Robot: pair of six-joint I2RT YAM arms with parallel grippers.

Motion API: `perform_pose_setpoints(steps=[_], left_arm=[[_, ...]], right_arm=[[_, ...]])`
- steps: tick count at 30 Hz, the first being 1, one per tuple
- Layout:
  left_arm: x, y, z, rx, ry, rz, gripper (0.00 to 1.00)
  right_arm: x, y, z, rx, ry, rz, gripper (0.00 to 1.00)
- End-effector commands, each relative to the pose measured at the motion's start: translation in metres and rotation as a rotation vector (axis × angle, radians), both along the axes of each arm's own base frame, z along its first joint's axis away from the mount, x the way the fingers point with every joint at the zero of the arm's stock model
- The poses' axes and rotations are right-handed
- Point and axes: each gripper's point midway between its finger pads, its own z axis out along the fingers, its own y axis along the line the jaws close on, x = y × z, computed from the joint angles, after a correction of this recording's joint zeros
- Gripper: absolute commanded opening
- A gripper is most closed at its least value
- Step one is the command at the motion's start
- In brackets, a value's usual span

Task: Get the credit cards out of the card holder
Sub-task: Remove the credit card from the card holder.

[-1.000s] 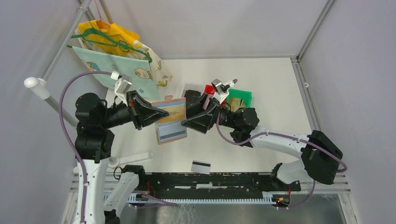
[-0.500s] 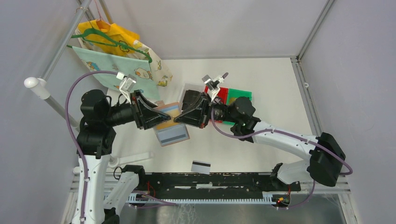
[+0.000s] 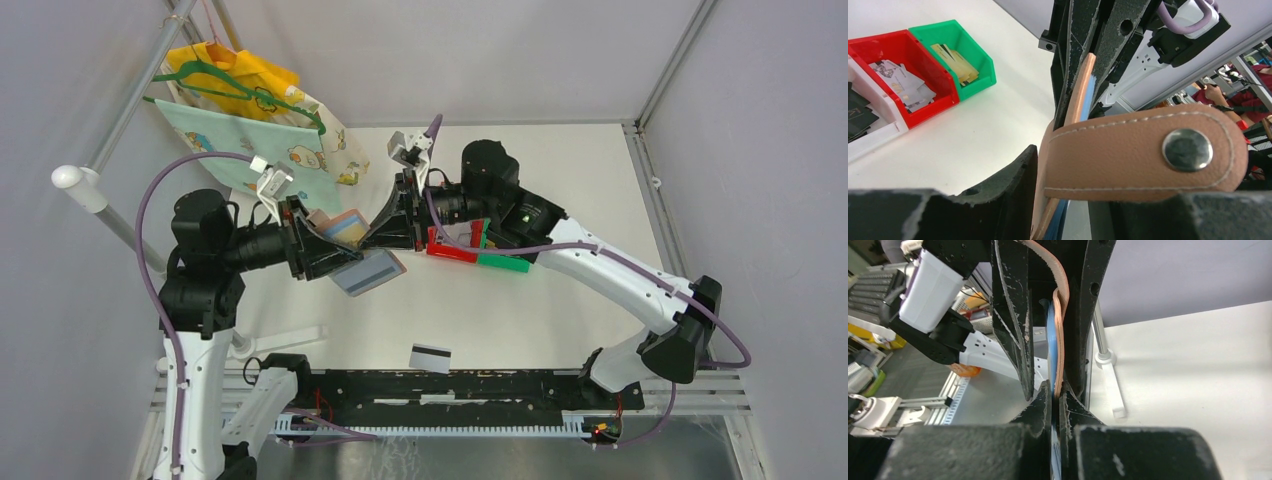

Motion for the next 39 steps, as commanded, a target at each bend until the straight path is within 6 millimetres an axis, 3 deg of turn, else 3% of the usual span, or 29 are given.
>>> perform_pose_setpoints(steps=[1,5,12,18,23,28,33,39], left_arm=[[-0.012,-0.002,0.026,0.004,-0.138,-0.054,0.41],[-0.018,-0.001,0.032,0.021,-0.199,-0.075,0.49],[0.007,0.012,0.03,0.141,-0.308,0.056,0.45],[-0.023,0.002,0.011,0.102,-0.263,-0.124,0.5],[-0.031,0.004,-0.01,0.137,-0.2,-0.168,0.49],[-0.037,0.01,-0.043,0.214,-0.138,-0.215,0.48],[-0.036,0.01,-0.047,0.222,-0.129,-0.224,0.42],[-0.036,0.008,-0.041,0.202,-0.15,-0.24,0.2]], right_arm=[[-0.004,-0.003,-0.008,-0.081,-0.069,0.036,0.0],[-0.002,-0.008,-0.011,-0.113,-0.098,0.029,0.0],[-0.003,-0.013,-0.016,-0.139,-0.119,0.021,0.0],[-0.003,-0.013,-0.014,-0.136,-0.122,0.026,0.0],[-0.005,-0.011,-0.015,-0.138,-0.118,0.047,0.0],[-0.007,-0.013,-0.016,-0.147,-0.131,0.053,0.0],[-0.009,-0.015,-0.015,-0.148,-0.147,0.065,0.0],[-0.011,-0.015,-0.008,-0.124,-0.163,0.082,0.0]])
